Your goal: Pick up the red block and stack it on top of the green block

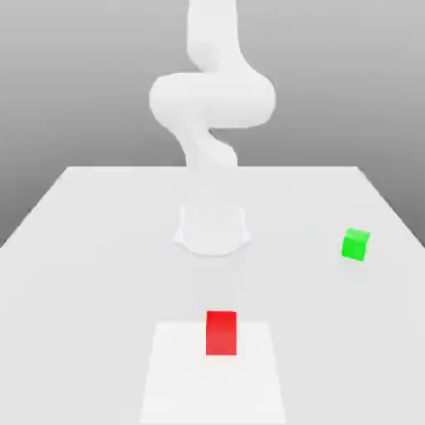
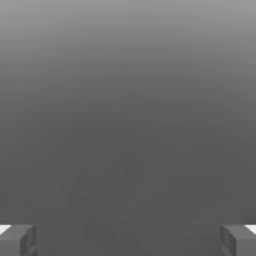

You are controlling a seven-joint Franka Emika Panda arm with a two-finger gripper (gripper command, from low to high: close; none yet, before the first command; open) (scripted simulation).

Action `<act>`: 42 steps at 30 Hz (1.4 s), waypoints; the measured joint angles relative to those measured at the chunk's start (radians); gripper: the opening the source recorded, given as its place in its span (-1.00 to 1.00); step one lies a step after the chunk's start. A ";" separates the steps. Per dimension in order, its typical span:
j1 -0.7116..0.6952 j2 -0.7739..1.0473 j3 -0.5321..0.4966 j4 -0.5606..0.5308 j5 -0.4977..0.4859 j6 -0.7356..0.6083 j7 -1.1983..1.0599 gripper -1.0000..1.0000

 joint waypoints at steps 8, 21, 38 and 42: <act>-0.002 0.271 0.018 -0.217 0.001 0.189 0.018 0.00; 0.006 0.788 0.028 -0.493 -0.007 0.562 0.050 0.00; 0.011 0.738 0.025 -0.502 -0.001 0.519 0.046 -1.00; 0.113 0.649 0.077 -0.516 0.041 0.448 0.011 -1.00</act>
